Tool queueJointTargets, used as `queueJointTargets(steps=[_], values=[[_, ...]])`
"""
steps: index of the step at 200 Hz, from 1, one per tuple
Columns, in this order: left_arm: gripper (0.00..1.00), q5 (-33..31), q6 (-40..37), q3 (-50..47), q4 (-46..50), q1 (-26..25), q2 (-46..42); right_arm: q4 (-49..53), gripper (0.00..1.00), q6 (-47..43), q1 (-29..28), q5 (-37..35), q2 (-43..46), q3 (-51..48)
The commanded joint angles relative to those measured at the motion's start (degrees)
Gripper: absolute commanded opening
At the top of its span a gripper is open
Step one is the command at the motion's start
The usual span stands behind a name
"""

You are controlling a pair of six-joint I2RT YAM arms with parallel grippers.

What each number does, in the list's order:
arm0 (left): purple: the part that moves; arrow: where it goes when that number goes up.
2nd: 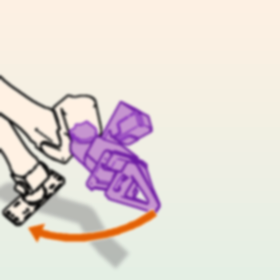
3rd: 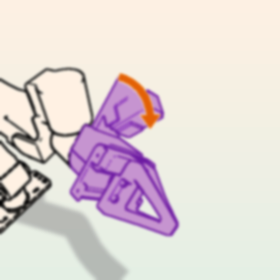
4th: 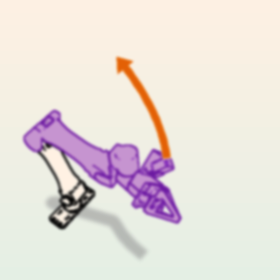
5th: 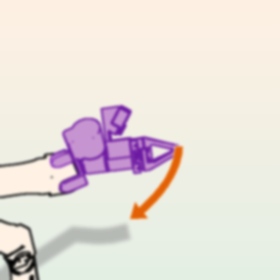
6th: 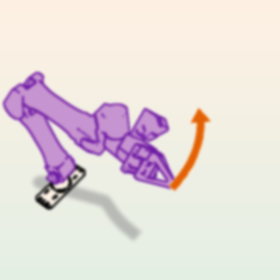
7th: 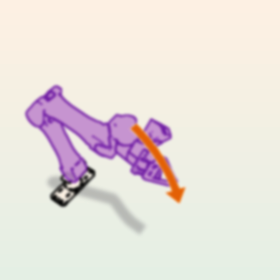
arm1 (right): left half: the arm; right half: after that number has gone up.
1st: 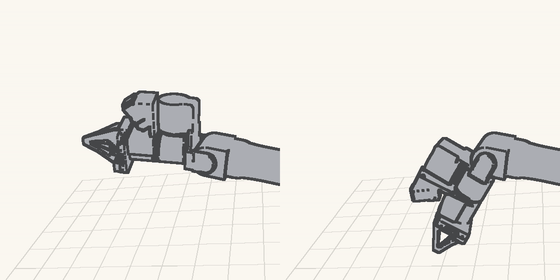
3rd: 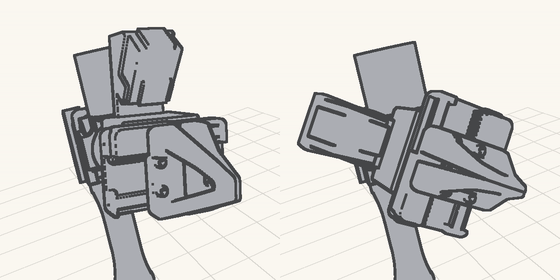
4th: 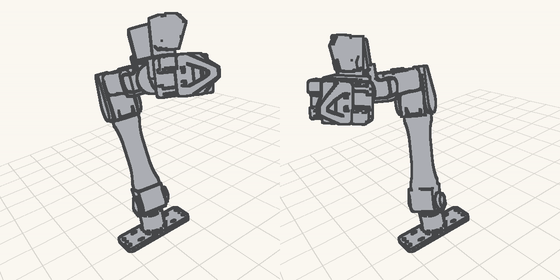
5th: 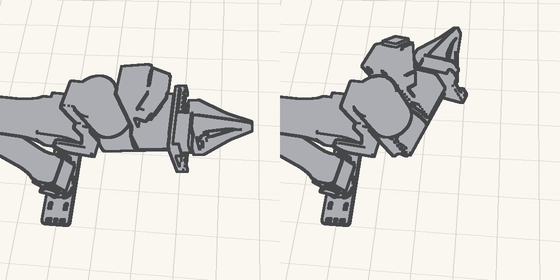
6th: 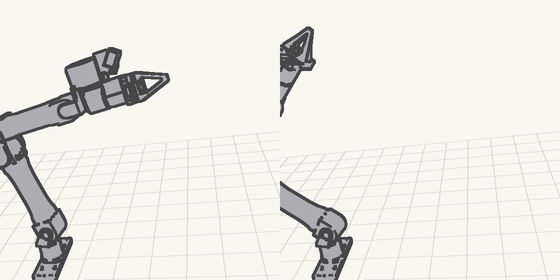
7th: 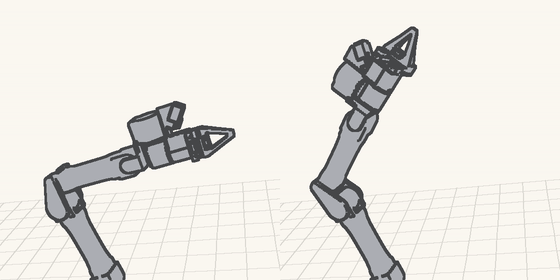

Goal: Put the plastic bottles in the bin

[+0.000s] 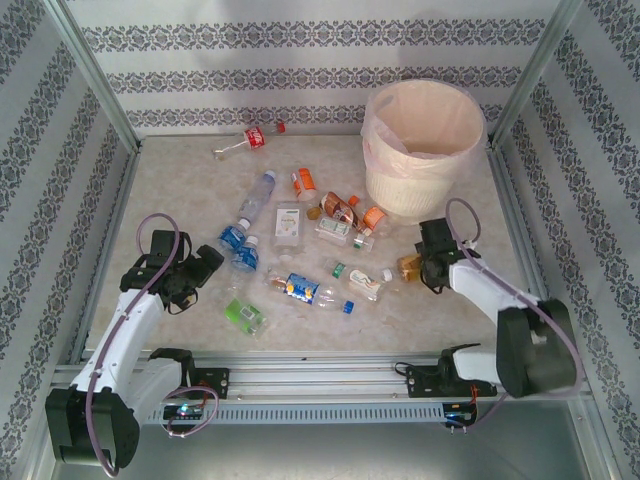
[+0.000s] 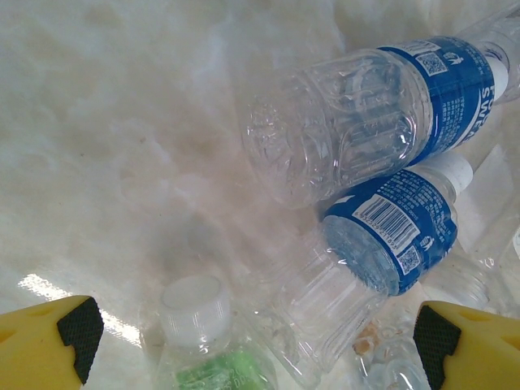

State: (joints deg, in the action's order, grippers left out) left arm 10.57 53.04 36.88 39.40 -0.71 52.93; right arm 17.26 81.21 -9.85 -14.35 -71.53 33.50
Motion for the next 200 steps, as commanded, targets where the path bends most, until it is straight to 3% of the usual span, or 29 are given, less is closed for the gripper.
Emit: queueJointTargets(steps=[1,51,85,122,162,200], values=[[1.00,1.6,1.4,-0.5,1.7,-0.3,-0.9,-2.4,0.55,-5.6,0.4,-5.5,8.5,-3.4],[1.00,3.6,3.8,-1.3,0.2,-0.8,0.2,-3.2,0.52,-22.6,-0.4,-9.3,30.8,-4.4],[1.00,2.8,4.7,-1.6,-0.5,-0.9,0.5,-7.8,0.52,-36.3,-1.2,-6.5,36.0,2.8],[1.00,3.2,4.4,-1.3,-0.3,-0.9,0.9,-9.7,0.53,-47.4,-1.5,1.5,30.4,17.7],[1.00,4.1,4.6,-1.7,-0.8,-0.9,1.0,-11.3,0.54,-47.9,-1.5,10.3,17.5,34.7],[1.00,5.2,2.7,-1.9,0.0,-0.9,2.1,-11.5,0.54,-49.1,0.1,6.3,5.1,47.4]])
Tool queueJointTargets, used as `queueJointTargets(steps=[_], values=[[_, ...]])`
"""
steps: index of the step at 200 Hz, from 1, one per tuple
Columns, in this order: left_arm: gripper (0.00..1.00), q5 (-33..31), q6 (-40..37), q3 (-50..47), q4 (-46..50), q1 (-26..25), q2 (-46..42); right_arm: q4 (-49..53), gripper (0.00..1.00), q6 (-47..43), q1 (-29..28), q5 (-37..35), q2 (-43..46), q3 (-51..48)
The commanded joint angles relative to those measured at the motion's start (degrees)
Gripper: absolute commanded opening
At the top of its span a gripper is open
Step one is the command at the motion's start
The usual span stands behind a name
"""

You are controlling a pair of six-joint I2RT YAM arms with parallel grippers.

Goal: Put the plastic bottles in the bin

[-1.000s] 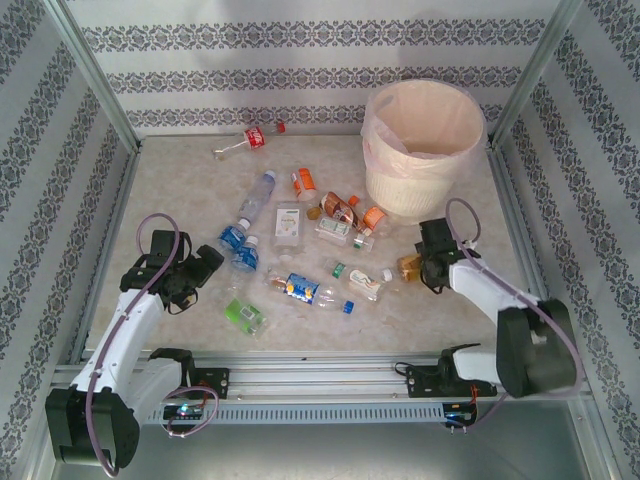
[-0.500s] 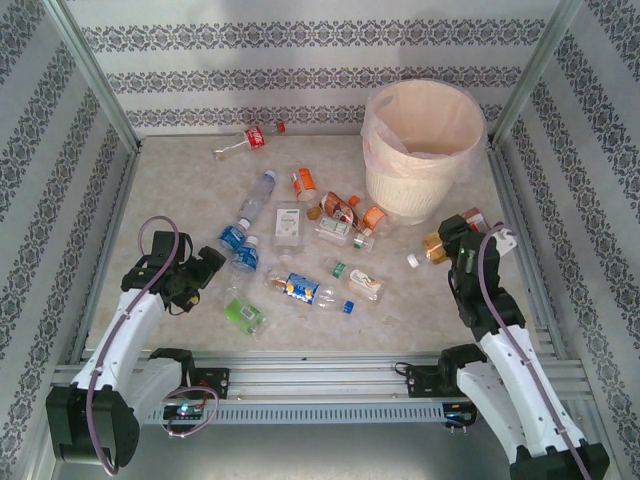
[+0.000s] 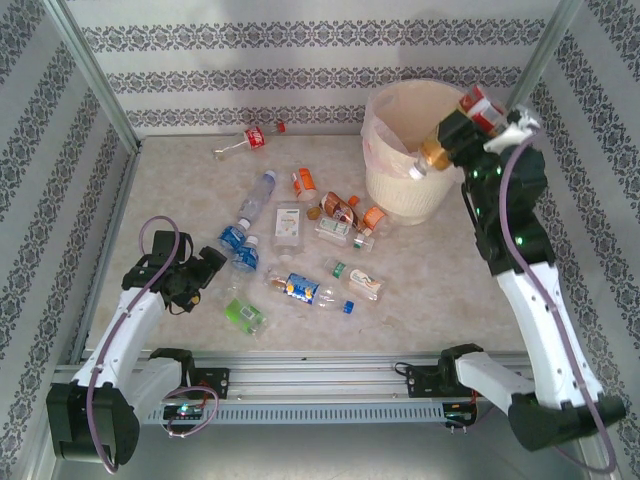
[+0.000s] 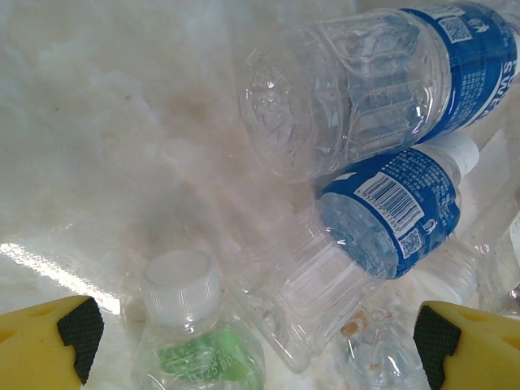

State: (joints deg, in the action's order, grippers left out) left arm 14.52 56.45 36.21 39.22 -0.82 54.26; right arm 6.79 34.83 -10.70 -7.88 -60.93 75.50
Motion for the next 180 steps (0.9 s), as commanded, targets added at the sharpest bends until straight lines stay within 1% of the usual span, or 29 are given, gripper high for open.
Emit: queueJointTargets(steps=[1,33,52,75,104,133,156,180], values=[[1.00,1.3,-0.8,-1.2,0.2,-0.8,0.8,-1.1,0.54,-2.8,1.0,-0.2,-5.8,5.7],[1.00,2.1,-1.4,-2.2,0.5,-0.8,0.8,-1.9,0.55,-6.1,4.4,0.8,-15.0,11.5],[1.00,1.4,-1.6,-1.8,2.5,-0.8,0.6,-3.7,0.56,-7.2,6.9,3.7,-19.2,13.4],[1.00,1.5,-2.5,-1.4,3.8,-0.8,0.4,-1.9,0.58,-10.5,8.7,8.6,-24.6,18.3],[1.00,2.7,-3.5,-1.0,5.4,-0.8,0.4,0.5,0.60,-15.3,8.7,15.8,-30.2,22.1],[1.00,4.5,-5.2,-0.5,5.9,-0.8,-0.5,0.9,0.62,-17.1,8.7,20.0,-35.2,23.7],[1.00,3.1,-6.8,0.7,8.6,-1.0,-1.4,2.6,0.63,-18.1,8.2,24.4,-39.5,26.1],[1.00,2.0,-6.7,1.1,10.3,-2.0,-2.4,5.4,0.65,-18.7,6.8,25.8,-43.4,29.2]])
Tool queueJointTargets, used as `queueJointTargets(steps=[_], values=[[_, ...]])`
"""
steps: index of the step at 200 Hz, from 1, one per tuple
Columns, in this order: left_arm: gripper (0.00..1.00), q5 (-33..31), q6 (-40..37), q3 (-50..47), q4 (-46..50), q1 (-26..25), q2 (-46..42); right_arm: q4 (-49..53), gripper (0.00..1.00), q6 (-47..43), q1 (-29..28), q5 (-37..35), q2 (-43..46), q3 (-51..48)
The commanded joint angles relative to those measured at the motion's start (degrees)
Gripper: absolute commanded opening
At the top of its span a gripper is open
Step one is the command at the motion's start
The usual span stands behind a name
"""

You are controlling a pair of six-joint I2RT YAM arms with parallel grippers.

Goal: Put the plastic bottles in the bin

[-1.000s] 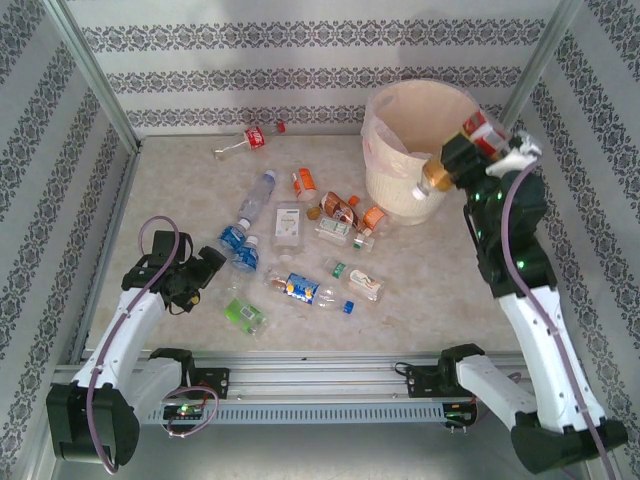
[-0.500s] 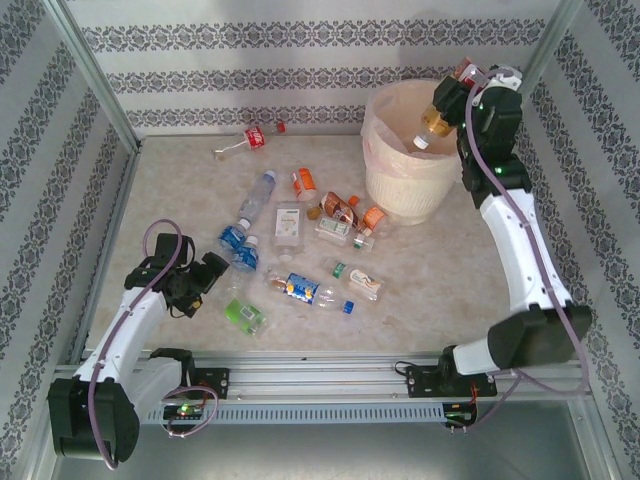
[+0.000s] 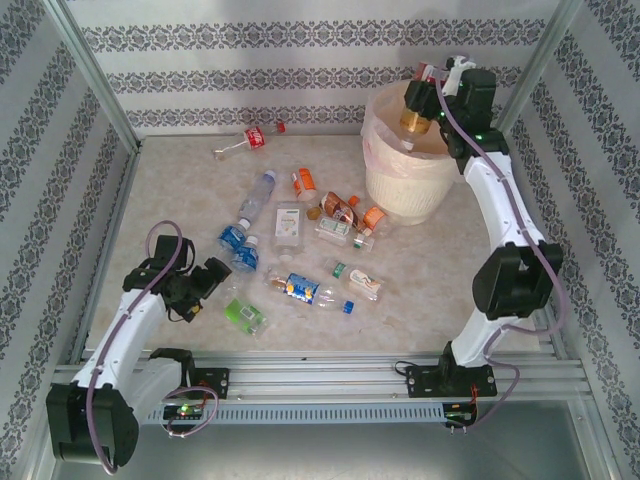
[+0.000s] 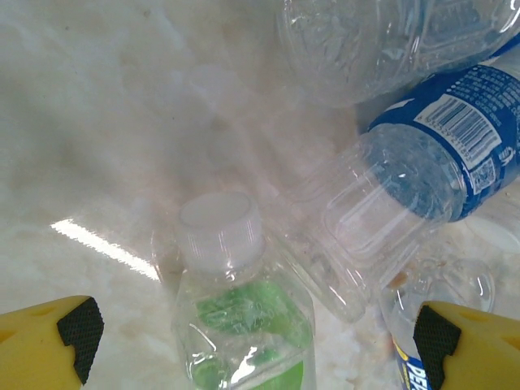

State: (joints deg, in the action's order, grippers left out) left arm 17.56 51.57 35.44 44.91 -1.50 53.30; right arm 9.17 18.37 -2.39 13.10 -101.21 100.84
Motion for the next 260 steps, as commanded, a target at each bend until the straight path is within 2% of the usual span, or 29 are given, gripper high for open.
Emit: queueJointTargets(steps=[1,72,122,155,167,215,260], values=[[1.00,-1.1,-1.8,1.9,4.6,-1.3,-1.5,3.1,0.65,-2.2,-1.6,4.9,-3.3,4.1],[1.00,-7.0,5.4,1.3,1.2,-11.3,-0.2,4.7,0.76,0.9,-2.5,7.1,-7.8,8.1],[1.00,-7.6,6.8,0.7,-1.0,-13.9,2.3,3.9,0.82,2.1,-1.8,10.3,-7.1,8.0],[1.00,-10.5,6.1,1.7,1.2,-15.3,3.1,3.7,0.94,1.8,-1.4,10.3,-5.4,7.5],[1.00,-10.7,6.2,1.7,1.2,-15.7,3.1,3.9,0.98,1.7,-1.3,10.3,-4.2,7.2],[1.00,-11.5,8.5,1.4,0.9,-17.6,3.7,3.5,0.98,-1.2,-1.1,10.1,2.7,3.0],[1.00,-13.3,11.9,1.0,0.5,-21.2,4.8,1.5,0.98,-1.9,-2.0,14.5,15.3,-7.4]])
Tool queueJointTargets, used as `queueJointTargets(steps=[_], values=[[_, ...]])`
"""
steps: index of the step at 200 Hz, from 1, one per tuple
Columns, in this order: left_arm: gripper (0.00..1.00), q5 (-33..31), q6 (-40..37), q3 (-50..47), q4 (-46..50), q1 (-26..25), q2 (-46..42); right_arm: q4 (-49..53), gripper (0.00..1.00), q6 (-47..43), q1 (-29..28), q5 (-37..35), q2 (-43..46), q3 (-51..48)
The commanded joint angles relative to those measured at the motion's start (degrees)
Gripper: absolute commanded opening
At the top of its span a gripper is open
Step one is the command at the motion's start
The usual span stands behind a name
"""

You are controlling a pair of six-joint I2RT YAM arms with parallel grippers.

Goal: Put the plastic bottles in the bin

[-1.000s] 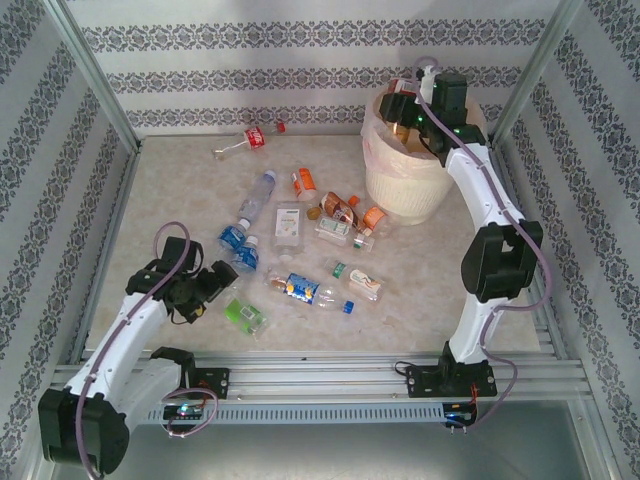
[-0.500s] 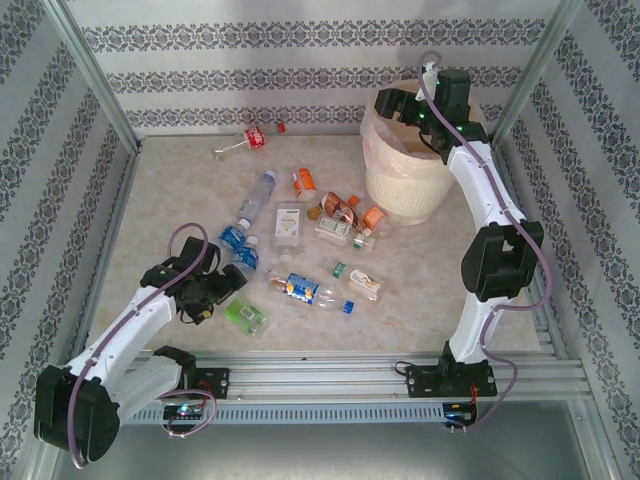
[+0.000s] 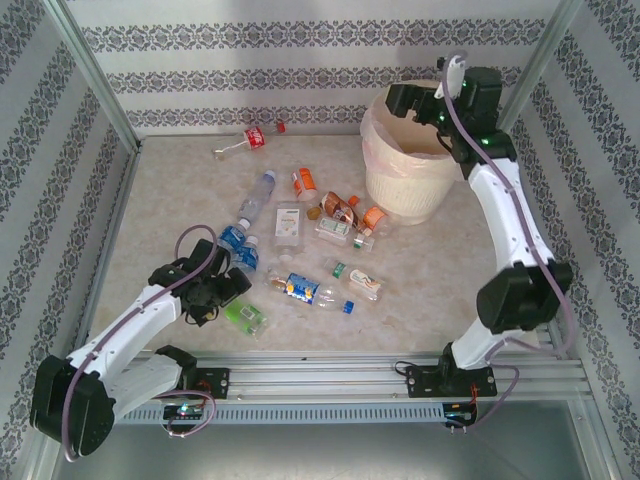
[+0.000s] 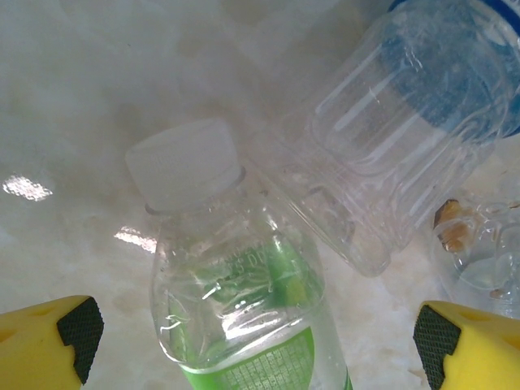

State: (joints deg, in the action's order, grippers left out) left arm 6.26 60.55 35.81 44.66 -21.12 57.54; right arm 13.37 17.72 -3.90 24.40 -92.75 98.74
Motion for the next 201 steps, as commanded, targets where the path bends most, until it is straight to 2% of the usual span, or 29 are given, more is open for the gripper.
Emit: queueJointTargets(steps=[1,30,53,83,120,169,201], values=[[1.00,-2.0,2.9,0.6,0.7,-1.5,0.5,-2.8,0.98,-1.2,-0.6,3.2,7.1,-5.6],[1.00,-0.4,3.5,0.6,-1.7,-4.3,3.2,-6.0,0.98,-0.9,-3.2,2.4,15.3,-14.4],[1.00,-1.7,4.5,0.9,0.2,-7.2,5.9,-6.2,0.98,-3.6,-7.0,-1.6,20.9,-19.8],[0.94,-1.0,5.2,-0.5,-2.5,-8.0,6.9,-7.2,0.98,-5.3,-11.0,-5.0,25.9,-26.1],[0.82,0.5,4.5,-1.4,-5.7,-8.2,9.8,-7.4,0.98,-4.6,-13.4,-7.6,26.8,-29.8],[0.69,1.5,2.4,0.2,-7.4,-8.2,13.0,-8.1,0.98,-4.0,-15.1,-8.4,24.8,-29.8],[0.59,0.5,2.0,0.4,-6.7,-8.4,10.5,-8.6,0.98,-4.6,-15.5,-9.3,24.6,-30.3]])
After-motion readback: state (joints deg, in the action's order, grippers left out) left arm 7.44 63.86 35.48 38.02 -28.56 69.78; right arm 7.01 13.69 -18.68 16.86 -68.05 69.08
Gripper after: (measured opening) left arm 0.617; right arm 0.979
